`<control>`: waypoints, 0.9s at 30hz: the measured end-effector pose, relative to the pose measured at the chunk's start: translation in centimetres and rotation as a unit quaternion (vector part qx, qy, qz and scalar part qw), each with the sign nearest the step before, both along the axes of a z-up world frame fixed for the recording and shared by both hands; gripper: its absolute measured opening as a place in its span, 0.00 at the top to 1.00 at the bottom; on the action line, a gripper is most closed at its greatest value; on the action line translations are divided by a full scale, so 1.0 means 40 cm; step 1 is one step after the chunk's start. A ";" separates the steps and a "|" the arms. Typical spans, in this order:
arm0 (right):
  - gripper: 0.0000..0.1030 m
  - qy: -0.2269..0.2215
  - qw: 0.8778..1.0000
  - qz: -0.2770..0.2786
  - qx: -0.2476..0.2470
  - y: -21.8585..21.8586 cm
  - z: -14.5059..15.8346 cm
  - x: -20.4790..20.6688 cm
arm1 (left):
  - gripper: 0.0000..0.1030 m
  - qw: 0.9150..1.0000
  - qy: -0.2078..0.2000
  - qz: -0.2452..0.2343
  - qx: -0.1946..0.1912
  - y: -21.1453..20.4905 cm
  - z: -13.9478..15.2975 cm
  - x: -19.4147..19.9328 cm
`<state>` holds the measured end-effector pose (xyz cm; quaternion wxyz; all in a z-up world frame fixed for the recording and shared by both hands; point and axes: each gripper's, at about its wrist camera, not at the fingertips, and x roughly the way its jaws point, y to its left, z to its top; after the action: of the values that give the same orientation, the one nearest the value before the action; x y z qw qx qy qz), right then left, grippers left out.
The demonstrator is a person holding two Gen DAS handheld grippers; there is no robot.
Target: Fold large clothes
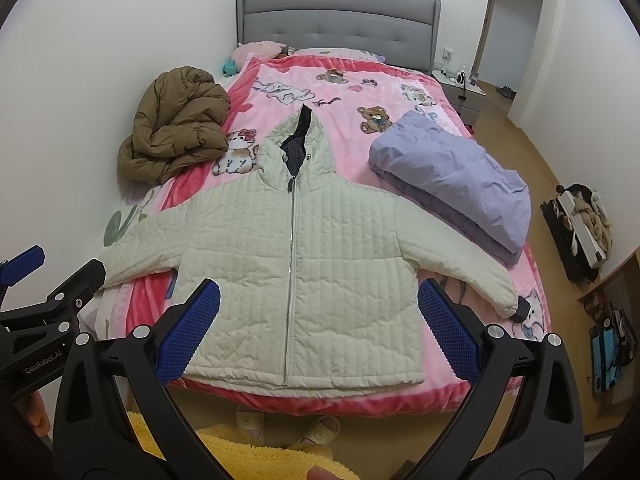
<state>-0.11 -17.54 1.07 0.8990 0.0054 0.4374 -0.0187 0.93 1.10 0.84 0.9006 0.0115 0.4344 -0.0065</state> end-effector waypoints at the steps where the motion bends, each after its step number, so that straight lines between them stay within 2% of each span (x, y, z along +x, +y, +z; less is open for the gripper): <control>1: 0.08 0.000 1.000 0.000 0.000 0.003 0.000 0.001 | 0.05 1.000 0.001 0.002 -0.005 0.002 -0.003 -0.001; 8: 0.08 -0.002 1.000 -0.003 0.006 0.002 -0.002 0.003 | 0.05 1.000 0.003 0.003 -0.026 0.007 -0.013 -0.003; 27: 0.08 -0.003 1.000 -0.003 0.009 -0.003 -0.002 0.005 | 0.05 0.999 0.006 0.011 -0.032 0.014 -0.011 0.013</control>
<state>0.09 -17.65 1.00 0.9002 0.0151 0.4349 -0.0170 1.45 1.65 0.38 0.8980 -0.0221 0.4393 -0.0104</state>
